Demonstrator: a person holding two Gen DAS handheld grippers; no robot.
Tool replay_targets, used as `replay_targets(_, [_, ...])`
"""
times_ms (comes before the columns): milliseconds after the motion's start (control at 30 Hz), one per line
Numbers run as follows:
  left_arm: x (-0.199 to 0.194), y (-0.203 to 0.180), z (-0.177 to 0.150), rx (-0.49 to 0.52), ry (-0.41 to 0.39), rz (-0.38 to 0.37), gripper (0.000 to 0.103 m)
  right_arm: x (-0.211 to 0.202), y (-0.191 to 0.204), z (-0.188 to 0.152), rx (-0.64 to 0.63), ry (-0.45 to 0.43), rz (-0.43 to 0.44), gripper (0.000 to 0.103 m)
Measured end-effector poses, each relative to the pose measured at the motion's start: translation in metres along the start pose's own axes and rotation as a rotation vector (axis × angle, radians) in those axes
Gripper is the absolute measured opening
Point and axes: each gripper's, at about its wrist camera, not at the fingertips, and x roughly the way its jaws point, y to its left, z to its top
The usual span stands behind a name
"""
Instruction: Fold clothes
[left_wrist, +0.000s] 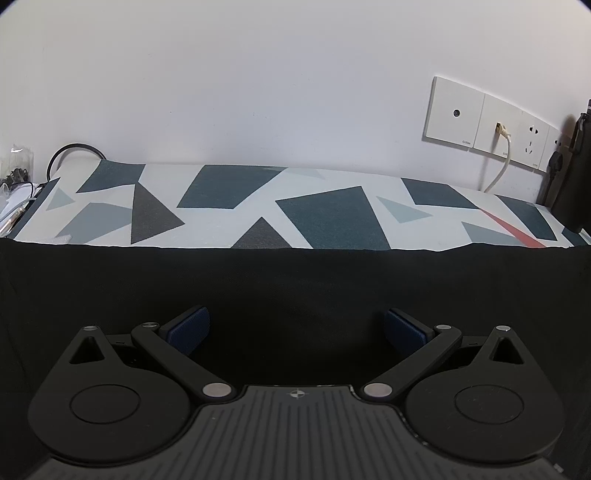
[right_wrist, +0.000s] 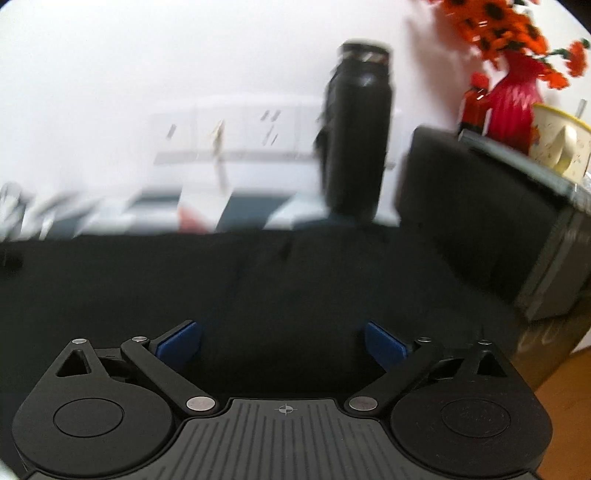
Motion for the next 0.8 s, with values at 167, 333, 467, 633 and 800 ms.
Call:
replay_targets(167, [-0.001,0.001,-0.001,-0.005,-0.002,-0.005,0.103,-0.007,0.008,-0.018,-0.01,0.001,-0.067,0.097])
replay_targets(333, [-0.002,-0.002,-0.002,0.023,0.002,-0.003,0.103,-0.02,0.033,-0.02,0.015,-0.085,-0.065,0.102])
replay_targets(467, [-0.004,-0.005,-0.003,0.055,0.009,0.003,0.103,-0.031,0.053,-0.021,0.034,-0.154,-0.063,0.102])
replay_targets(633, [-0.005,-0.01,-0.004,0.096,0.017,0.009,0.103,-0.014,0.059,-0.015,0.086,-0.145,-0.114,0.102])
replay_targets(800, [-0.007,-0.015,-0.005,0.134,0.019,0.017,0.103,0.0,0.05,-0.015,0.13,-0.11,-0.107,0.102])
